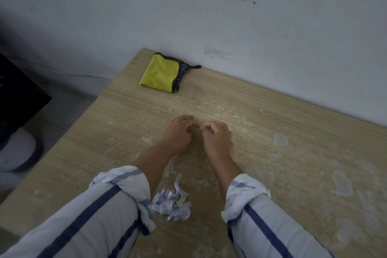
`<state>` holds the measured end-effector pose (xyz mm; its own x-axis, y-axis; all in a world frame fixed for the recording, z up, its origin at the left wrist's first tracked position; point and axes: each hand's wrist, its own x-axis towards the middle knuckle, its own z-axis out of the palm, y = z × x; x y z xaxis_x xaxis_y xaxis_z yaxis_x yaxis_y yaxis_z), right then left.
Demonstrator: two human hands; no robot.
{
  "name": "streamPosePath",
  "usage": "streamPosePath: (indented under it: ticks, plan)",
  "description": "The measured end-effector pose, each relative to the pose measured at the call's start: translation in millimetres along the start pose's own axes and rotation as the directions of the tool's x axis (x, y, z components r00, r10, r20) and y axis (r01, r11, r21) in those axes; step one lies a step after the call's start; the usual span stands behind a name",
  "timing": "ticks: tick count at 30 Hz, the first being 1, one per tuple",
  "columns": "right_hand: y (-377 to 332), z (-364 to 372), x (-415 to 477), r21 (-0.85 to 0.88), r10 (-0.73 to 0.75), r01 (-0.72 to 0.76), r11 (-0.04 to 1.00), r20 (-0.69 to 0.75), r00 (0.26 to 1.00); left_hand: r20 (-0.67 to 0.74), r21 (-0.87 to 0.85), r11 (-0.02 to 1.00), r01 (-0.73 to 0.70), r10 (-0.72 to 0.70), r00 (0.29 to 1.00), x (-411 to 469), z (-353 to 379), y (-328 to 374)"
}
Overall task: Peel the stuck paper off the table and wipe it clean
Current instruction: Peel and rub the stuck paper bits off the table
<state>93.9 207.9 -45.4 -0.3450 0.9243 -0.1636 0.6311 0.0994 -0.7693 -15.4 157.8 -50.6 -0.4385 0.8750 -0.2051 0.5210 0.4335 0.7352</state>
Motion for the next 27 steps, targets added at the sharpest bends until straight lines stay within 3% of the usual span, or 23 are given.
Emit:
streamPosePath:
  ticks: [3,7,10,15,19,23,27]
  plan:
    - [-1.0,-3.7,-17.6,0.145,0.055,-0.056,0.988,0.011,0.998,0.018,-0.092,0.996,0.0,0.001,1.0,-14.6,-8.2,2.7]
    - [3.2,-16.7,-46.5,0.189,0.141,-0.165,0.968,0.134,0.981,0.058,-0.121,0.993,0.005,0.002,0.998,-44.7,-22.3,-12.6]
    - [2.3,-26.9,-72.1,0.103,0.18,-0.222,0.97,0.315,0.932,0.057,-0.065,0.998,-0.021,0.025,0.998,-72.5,-28.1,-32.9]
    - [-5.2,-32.4,-107.3,-0.077,0.164,-0.146,0.986,0.566,0.808,0.053,0.128,0.984,-0.127,0.121,0.991,-120.1,-22.1,-63.7]
    - [-9.9,-21.7,-118.4,-0.168,0.191,-0.113,0.979,0.584,0.789,0.045,0.251,0.96,-0.125,0.117,0.992,-151.0,-11.6,-77.3]
    - [-10.0,-1.9,-121.9,-0.352,0.209,-0.022,0.936,0.505,0.837,0.042,0.312,0.938,-0.149,0.143,0.989,-170.3,-6.4,-83.0]
    - [-9.9,3.8,-125.5,-0.401,0.194,0.012,0.916,0.469,0.862,0.079,0.393,0.901,-0.185,0.167,0.983,-174.8,-6.1,-84.5]
